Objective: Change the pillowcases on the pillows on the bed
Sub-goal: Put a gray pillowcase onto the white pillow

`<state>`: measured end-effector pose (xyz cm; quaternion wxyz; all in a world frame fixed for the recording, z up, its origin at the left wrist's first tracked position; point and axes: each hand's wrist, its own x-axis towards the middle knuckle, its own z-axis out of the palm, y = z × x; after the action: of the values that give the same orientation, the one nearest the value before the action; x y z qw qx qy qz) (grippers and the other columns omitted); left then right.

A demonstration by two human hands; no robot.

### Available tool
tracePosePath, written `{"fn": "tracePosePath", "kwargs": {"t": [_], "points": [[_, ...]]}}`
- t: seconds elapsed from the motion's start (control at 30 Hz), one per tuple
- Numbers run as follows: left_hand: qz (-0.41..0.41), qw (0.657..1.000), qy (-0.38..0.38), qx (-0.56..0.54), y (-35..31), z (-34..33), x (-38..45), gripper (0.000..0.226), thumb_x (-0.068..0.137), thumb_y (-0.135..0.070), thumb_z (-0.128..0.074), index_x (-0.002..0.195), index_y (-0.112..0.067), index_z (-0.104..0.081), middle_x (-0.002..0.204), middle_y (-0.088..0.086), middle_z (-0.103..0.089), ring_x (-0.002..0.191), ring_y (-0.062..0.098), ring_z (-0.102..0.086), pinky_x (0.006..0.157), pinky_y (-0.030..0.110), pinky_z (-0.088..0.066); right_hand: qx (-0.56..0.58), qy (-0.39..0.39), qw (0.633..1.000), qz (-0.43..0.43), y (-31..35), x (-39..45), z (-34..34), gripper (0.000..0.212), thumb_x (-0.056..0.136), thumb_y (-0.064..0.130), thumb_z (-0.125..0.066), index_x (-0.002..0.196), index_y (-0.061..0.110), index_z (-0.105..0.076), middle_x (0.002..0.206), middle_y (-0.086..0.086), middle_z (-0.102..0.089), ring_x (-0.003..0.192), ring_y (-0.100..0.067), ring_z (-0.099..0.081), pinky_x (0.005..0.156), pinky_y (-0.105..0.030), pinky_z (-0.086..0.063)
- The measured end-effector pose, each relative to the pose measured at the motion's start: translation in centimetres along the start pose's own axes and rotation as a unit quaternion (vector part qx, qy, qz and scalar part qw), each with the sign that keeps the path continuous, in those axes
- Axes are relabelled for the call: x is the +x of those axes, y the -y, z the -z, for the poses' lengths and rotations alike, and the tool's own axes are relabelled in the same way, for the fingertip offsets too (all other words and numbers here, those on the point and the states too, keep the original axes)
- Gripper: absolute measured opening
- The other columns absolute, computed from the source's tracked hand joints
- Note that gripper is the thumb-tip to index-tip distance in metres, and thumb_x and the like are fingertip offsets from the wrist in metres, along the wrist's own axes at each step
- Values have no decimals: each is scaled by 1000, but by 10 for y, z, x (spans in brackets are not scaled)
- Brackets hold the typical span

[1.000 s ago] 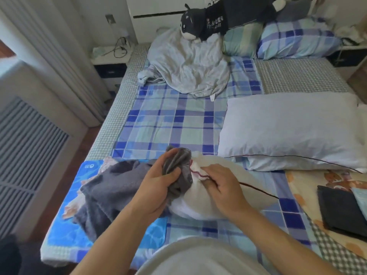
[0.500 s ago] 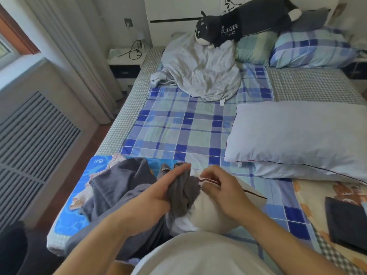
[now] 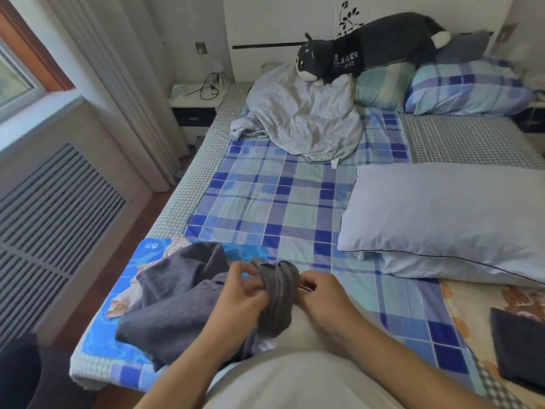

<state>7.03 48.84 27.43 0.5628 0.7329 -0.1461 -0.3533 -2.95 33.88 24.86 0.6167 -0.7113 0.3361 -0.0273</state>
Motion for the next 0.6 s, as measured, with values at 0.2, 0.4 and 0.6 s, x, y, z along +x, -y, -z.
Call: {"fn": "tracePosePath", "kwargs": {"t": [0.2, 0.4, 0.6], "points": [[-106, 959, 191, 183, -3, 20, 13, 40, 93, 11, -46, 120, -19, -50, 105, 12, -72, 91, 15, -66, 75, 25, -48, 82, 45, 991, -99, -5, 3, 2, 14, 87, 14, -75, 98, 22, -78, 93, 6, -78, 96, -18, -71, 92, -39, -57], [-193, 905, 106, 365, -5, 15, 44, 30, 88, -12, -66, 106, -31, -52, 84, -19, -69, 80, -5, -65, 74, 17, -50, 125, 13, 983, -135, -11, 11, -2, 26, 74, 10, -82, 98, 14, -72, 95, -6, -76, 98, -29, -70, 95, -48, -55], [-103, 977, 70, 171, 41, -11, 35, 34, 88, 10, -60, 99, -19, -76, 91, -6, -77, 89, 9, -71, 84, 24, -53, 185, -39, 968, -166, -22, 13, -1, 14, 81, 4, -74, 93, 11, -73, 92, -11, -76, 100, -36, -69, 94, -52, -55]]}}
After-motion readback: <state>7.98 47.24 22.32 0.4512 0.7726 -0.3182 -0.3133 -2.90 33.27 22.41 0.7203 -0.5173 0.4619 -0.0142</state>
